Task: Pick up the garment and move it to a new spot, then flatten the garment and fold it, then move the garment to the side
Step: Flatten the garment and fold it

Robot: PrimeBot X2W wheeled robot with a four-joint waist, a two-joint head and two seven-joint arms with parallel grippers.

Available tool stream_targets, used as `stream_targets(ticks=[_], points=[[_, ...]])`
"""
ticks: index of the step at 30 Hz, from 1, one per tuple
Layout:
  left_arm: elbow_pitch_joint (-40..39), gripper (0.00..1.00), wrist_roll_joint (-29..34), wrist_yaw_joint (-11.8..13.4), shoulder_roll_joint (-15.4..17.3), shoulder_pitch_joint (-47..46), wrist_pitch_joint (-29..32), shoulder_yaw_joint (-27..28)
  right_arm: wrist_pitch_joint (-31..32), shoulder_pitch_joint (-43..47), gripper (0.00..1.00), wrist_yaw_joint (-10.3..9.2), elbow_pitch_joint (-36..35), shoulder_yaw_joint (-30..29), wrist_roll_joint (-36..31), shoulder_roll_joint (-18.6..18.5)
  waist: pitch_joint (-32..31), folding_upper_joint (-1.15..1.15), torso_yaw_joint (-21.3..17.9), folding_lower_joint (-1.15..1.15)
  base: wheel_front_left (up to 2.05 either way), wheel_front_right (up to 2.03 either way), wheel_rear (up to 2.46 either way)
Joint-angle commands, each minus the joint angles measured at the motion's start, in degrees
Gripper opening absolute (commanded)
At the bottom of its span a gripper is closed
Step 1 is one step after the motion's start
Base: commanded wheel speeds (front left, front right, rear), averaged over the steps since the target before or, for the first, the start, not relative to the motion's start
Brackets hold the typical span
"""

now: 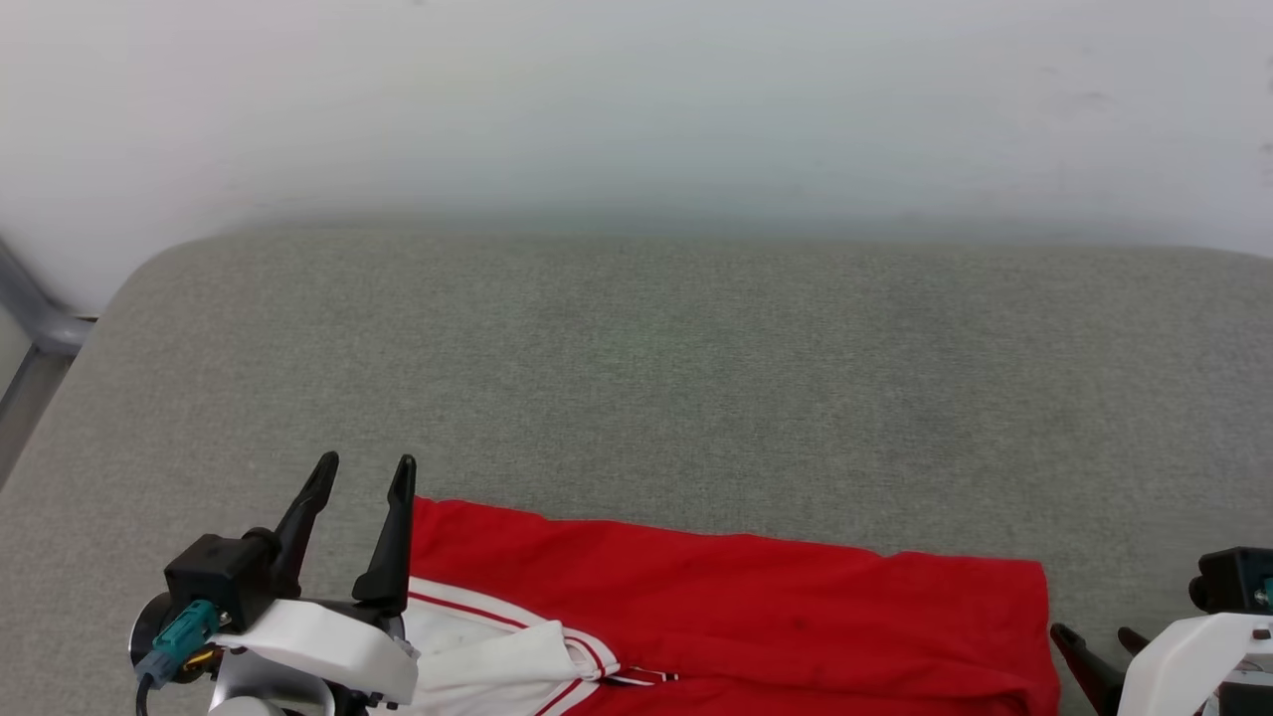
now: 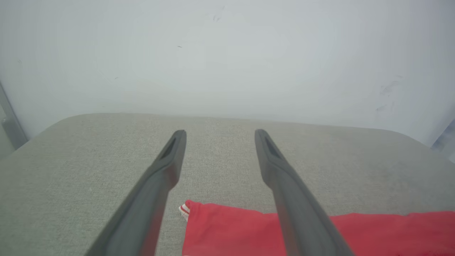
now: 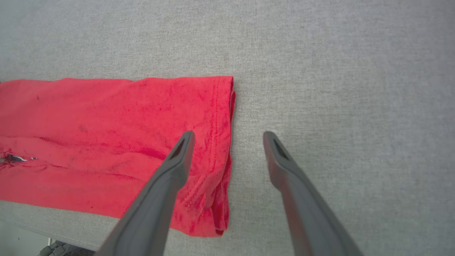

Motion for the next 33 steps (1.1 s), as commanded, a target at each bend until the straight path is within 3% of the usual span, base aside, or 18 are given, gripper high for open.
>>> stream_targets(ticks=[1, 7, 19, 20, 21, 22, 33], points=[[-0.54, 1.0, 1.97, -0.79, -0.95, 0.6, -0.25, 1.02, 1.55, -0.43, 1.0, -0.04, -0.22, 0.08, -0.15, -0.23, 0.39, 0.0, 0.78, 0.0, 0.0, 0.0, 0.0], [-1.88, 1.0, 7.95, -2.89, -3.62, 0.85, -0.25, 3.59, 4.69, -2.0, 1.0, -0.05, 1.56, 0.59, -0.72, 0.31, 2.04, 0.0, 2.19, 0.0, 0.0, 0.0, 0.0], [-1.89, 1.0, 12.73, -6.26, -7.37, 0.64, -0.26, 7.01, 6.92, -3.61, 1.0, 0.05, 14.64, 6.93, 2.61, 2.73, 5.11, 0.0, 3.76, 0.0, 0.0, 0.0, 0.0], [-1.77, 1.0, 12.95, -6.45, -7.61, 0.76, -0.26, 7.21, 6.73, -3.73, 0.49, 0.07, 15.13, 7.35, 2.9, 2.78, 5.15, 0.0, 3.73, 0.0, 0.0, 0.0, 0.0], [-1.65, 1.0, 13.15, -6.52, -7.83, 0.87, -0.26, 7.37, 6.48, -3.99, 0.19, 0.07, 15.51, 7.61, 3.26, 2.81, 5.16, 0.0, 3.69, 0.0, 0.0, 0.0, 0.0], [-1.54, 1.0, 13.47, -6.59, -8.02, 0.98, -0.26, 7.58, 6.2, -4.4, 0.0, 0.07, 15.64, 7.86, 3.48, 2.8, 5.11, 0.0, 3.62, 0.0, 0.0, 0.0, 0.0], [-0.18, 1.0, 15.4, -6.95, -8.43, 2.89, -0.26, 8.93, 2.01, -6.85, 0.0, -0.05, 12.27, 5.64, 4.73, -0.66, 2.75, 0.0, 2.33, 0.0, 0.0, 0.0, 0.0]])
